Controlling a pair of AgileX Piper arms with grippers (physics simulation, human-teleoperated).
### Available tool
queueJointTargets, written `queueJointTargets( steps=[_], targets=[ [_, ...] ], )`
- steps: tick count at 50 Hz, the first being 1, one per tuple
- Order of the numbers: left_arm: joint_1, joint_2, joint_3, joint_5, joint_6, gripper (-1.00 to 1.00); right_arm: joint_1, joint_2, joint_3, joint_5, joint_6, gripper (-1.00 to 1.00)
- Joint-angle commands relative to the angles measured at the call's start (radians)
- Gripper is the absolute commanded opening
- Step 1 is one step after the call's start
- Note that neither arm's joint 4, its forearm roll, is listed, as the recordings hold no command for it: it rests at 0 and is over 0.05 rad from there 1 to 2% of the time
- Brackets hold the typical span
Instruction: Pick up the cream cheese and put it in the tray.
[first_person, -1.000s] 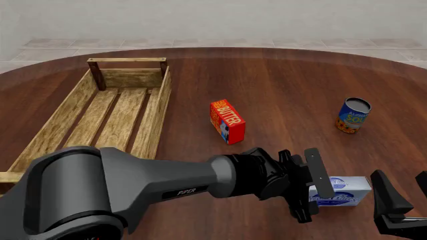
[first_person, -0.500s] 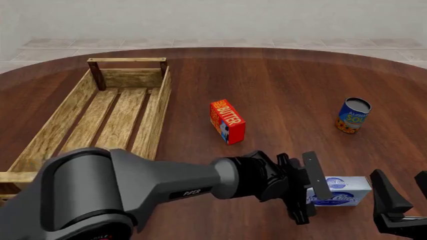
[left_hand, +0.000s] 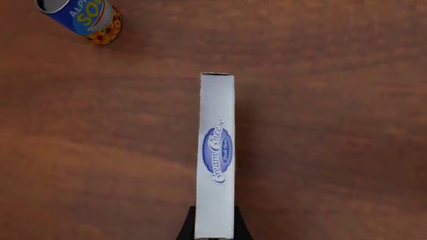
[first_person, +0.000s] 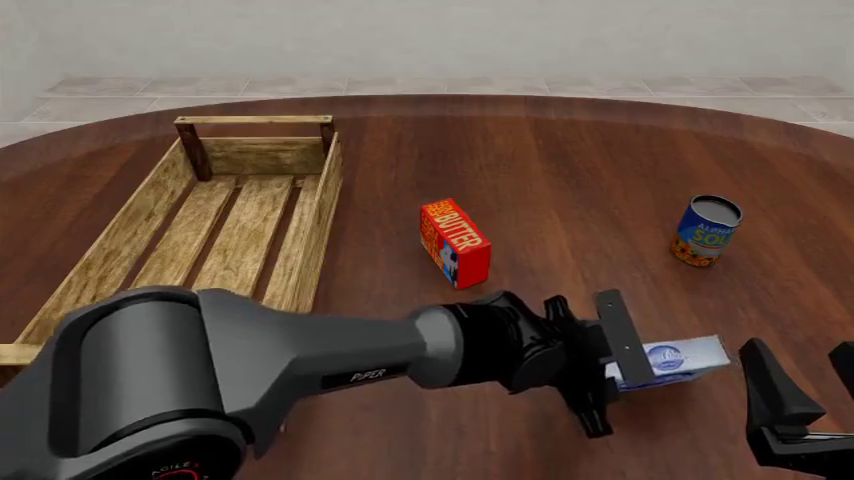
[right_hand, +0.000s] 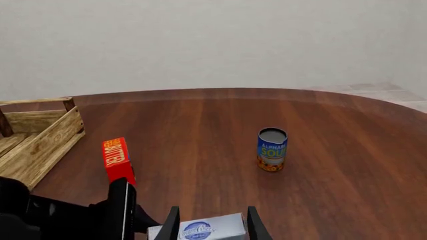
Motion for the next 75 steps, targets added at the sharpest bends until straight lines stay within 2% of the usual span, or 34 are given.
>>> queueJointTargets(
  steps=[1, 14, 30, 37, 40, 47, 54, 62, 64, 75],
  targets=[
    [0.009, -0.059, 0.061, -0.051, -0.004, -1.0, 0.001, 0.001, 0.0, -0.001, -0.003, 1.0],
    [0.017, -0.193, 0.162, -0.095, -0.033, -1.0, -0.001, -0.003, 0.0, 0.002, -0.006, 1.0],
    [0.02, -0.279, 0.248, -0.129, -0.074, -1.0, -0.001, -0.009, 0.0, 0.005, -0.012, 1.0],
    [0.034, -0.35, 0.276, -0.134, -0.127, -1.0, -0.001, -0.013, 0.0, 0.007, -0.014, 1.0],
    [0.049, -0.377, 0.309, -0.142, -0.111, -1.0, -0.001, -0.016, 0.0, 0.009, -0.016, 1.0],
    [0.057, -0.428, 0.361, -0.151, -0.144, -1.0, 0.0, -0.015, 0.0, 0.008, -0.016, 1.0],
    [0.095, -0.454, 0.356, -0.132, -0.182, -1.0, 0.0, -0.012, 0.0, 0.007, -0.021, 1.0],
    [0.125, -0.506, 0.359, -0.097, -0.181, -1.0, 0.004, -0.009, 0.0, 0.004, -0.023, 1.0],
    [0.145, -0.519, 0.348, -0.081, -0.207, -1.0, 0.004, -0.009, 0.0, 0.004, -0.023, 1.0],
    [0.205, -0.575, 0.393, -0.07, -0.204, -1.0, 0.003, -0.01, 0.0, 0.005, -0.023, 1.0]
  ],
)
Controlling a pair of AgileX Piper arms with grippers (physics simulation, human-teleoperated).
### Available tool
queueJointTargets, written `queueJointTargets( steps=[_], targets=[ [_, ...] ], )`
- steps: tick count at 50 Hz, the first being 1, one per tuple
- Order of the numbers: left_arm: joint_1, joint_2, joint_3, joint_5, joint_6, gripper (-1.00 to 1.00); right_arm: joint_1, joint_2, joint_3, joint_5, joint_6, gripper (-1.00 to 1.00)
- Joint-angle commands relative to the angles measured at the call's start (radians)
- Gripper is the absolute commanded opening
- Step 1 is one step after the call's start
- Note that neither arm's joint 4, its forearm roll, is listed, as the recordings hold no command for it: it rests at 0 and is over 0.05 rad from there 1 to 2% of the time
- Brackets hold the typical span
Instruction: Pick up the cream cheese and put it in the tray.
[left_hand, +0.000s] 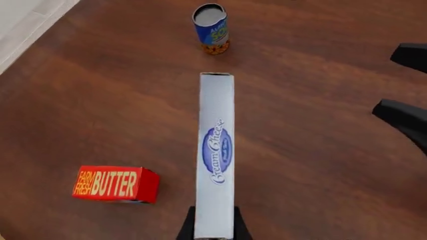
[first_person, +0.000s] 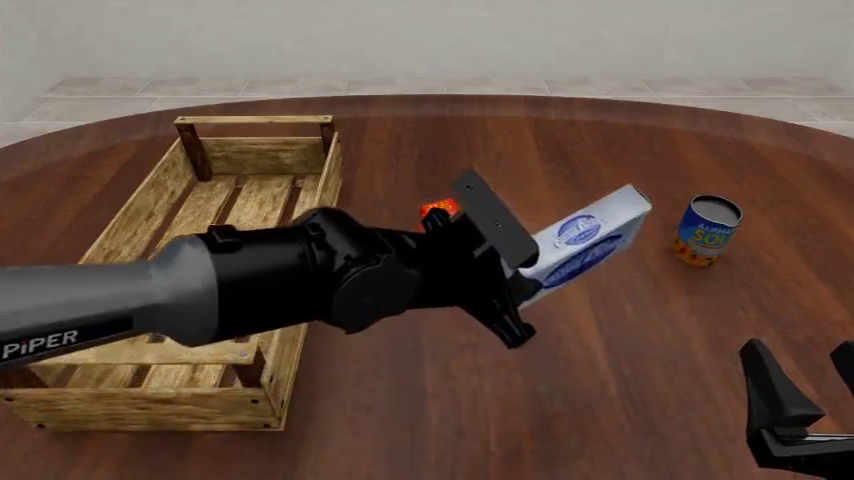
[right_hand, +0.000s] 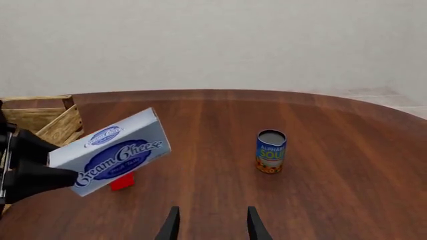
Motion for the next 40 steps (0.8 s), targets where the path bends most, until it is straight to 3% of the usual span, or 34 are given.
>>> queueJointTargets(
  steps=[1, 13, 40],
  targets=[
    [0.061, -0.068, 0.025, 0.02, -0.004, -1.0, 0.001, 0.0, 0.0, 0.0, -0.001, 1.0],
    [0.118, -0.13, 0.065, 0.038, -0.033, -1.0, 0.002, 0.001, 0.0, -0.001, -0.002, 1.0],
    [0.237, -0.177, 0.105, 0.053, -0.019, -1.0, 0.002, -0.002, 0.0, 0.001, -0.005, 1.0]
  ],
)
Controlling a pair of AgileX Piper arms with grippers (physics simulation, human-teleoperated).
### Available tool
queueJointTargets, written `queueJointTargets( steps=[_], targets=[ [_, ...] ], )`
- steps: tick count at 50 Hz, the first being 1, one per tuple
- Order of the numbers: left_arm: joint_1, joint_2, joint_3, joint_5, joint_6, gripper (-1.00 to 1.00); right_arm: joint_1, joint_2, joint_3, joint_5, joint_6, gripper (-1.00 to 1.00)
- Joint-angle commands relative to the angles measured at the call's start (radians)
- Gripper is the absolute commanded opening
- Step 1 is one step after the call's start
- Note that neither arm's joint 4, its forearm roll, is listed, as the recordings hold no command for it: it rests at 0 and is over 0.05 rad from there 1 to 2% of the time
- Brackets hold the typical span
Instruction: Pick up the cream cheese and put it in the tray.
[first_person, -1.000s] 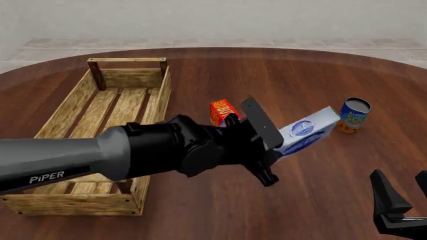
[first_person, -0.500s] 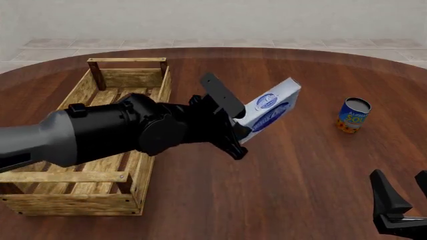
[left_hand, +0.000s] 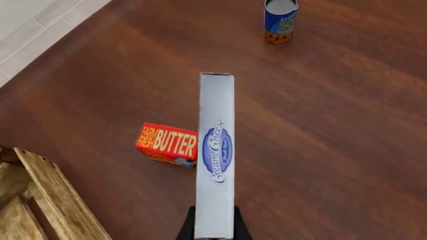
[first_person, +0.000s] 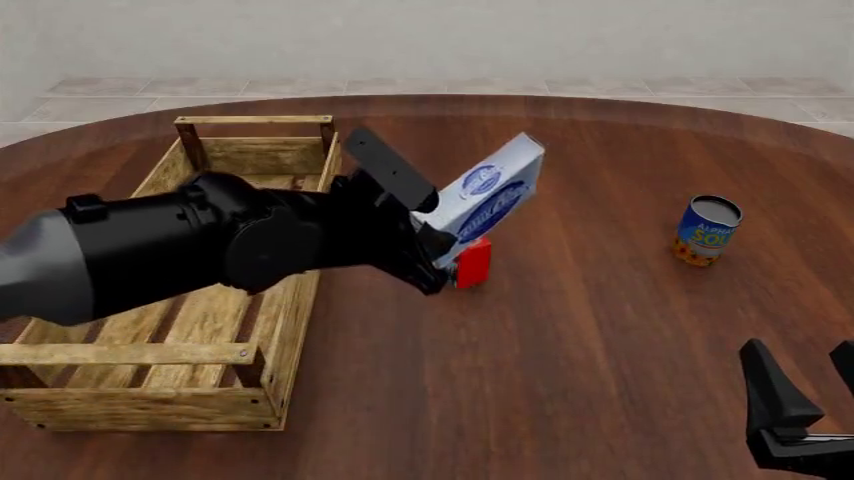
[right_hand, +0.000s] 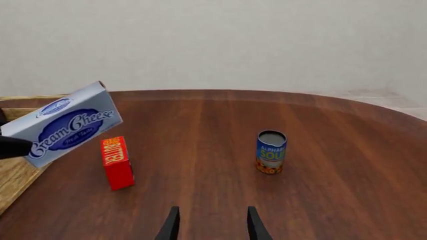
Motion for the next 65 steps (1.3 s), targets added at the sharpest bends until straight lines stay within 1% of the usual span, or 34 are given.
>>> queueJointTargets(
  steps=[1, 11, 13, 18, 25, 45, 52, 58, 65],
  targets=[
    [0.06, -0.019, 0.008, 0.001, 0.012, -1.0, 0.0, 0.0, 0.0, 0.0, 0.0, 1.0],
    [0.106, -0.035, 0.015, 0.007, 0.012, -1.0, -0.001, -0.001, 0.0, 0.001, 0.0, 1.0],
    [0.122, -0.048, 0.009, 0.012, -0.003, -1.0, 0.0, -0.001, 0.0, 0.001, 0.0, 1.0],
    [0.142, -0.058, 0.02, 0.01, 0.003, -1.0, 0.0, -0.002, 0.0, 0.001, -0.001, 1.0],
    [0.186, -0.069, 0.042, 0.002, 0.005, -1.0, 0.0, 0.0, 0.0, 0.0, 0.0, 1.0],
    [0.275, -0.119, 0.112, -0.012, 0.011, -1.0, -0.001, 0.0, 0.0, 0.0, 0.002, 1.0],
    [0.315, -0.129, 0.108, -0.002, 0.016, -1.0, -0.002, -0.007, 0.0, 0.004, 0.001, 1.0],
    [0.353, -0.139, 0.104, 0.01, 0.001, -1.0, -0.002, -0.008, 0.0, 0.005, 0.001, 1.0],
    [0.375, -0.155, 0.097, 0.019, -0.002, -1.0, -0.001, -0.006, 0.0, 0.004, 0.001, 1.0]
  ],
)
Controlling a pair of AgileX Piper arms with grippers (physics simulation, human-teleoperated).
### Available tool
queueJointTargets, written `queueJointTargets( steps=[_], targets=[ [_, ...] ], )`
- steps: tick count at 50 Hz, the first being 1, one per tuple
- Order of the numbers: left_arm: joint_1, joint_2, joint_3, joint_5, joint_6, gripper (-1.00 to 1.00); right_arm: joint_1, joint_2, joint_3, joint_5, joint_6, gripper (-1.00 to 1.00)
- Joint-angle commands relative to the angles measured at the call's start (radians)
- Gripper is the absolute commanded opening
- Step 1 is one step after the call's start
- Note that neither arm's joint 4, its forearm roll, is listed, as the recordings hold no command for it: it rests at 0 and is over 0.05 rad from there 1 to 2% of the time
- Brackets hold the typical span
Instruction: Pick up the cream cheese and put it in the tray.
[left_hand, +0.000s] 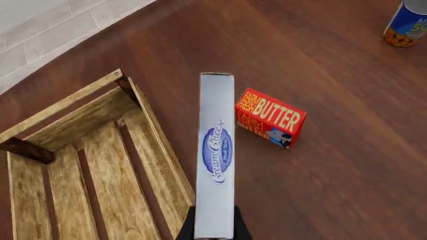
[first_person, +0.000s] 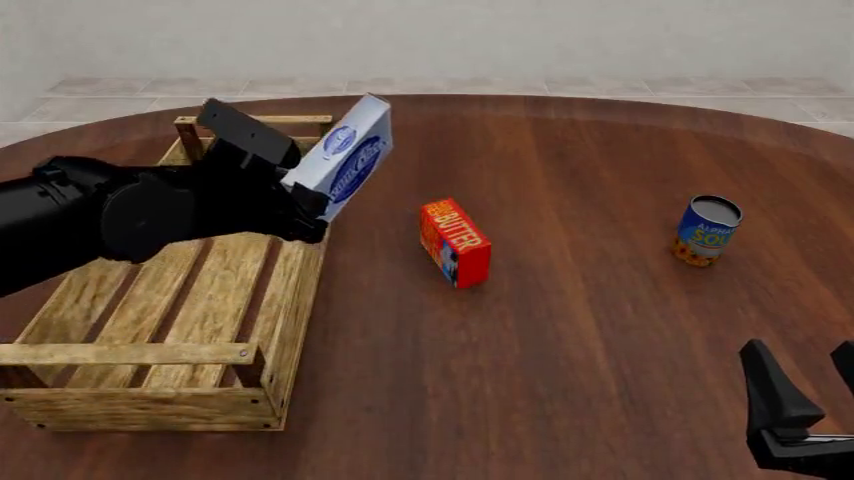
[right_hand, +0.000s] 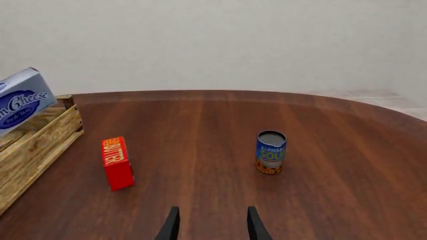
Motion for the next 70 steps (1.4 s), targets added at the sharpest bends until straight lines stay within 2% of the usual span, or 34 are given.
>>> queueJointTargets(
  steps=[1, 30, 39, 45, 51, 53, 70],
  targets=[
    [0.054, -0.03, -0.014, 0.014, 0.001, -1.0, 0.0, -0.001, 0.0, 0.0, -0.001, 1.0],
    [0.178, -0.075, 0.023, 0.027, 0.029, -1.0, -0.002, -0.003, 0.0, 0.002, 0.0, 1.0],
    [0.221, -0.088, 0.066, 0.007, 0.026, -1.0, -0.003, -0.004, 0.0, 0.003, 0.001, 1.0],
    [0.254, -0.074, 0.093, -0.013, 0.06, -1.0, -0.002, -0.003, 0.0, 0.002, 0.001, 1.0],
    [0.283, -0.068, 0.102, -0.013, 0.055, -1.0, -0.002, -0.002, 0.0, 0.002, 0.001, 1.0],
    [0.301, -0.051, 0.099, -0.003, 0.029, -1.0, -0.001, -0.002, 0.0, 0.001, 0.001, 1.0],
    [0.349, -0.034, 0.154, -0.056, 0.033, -1.0, -0.001, -0.001, 0.0, 0.001, 0.001, 1.0]
  ],
)
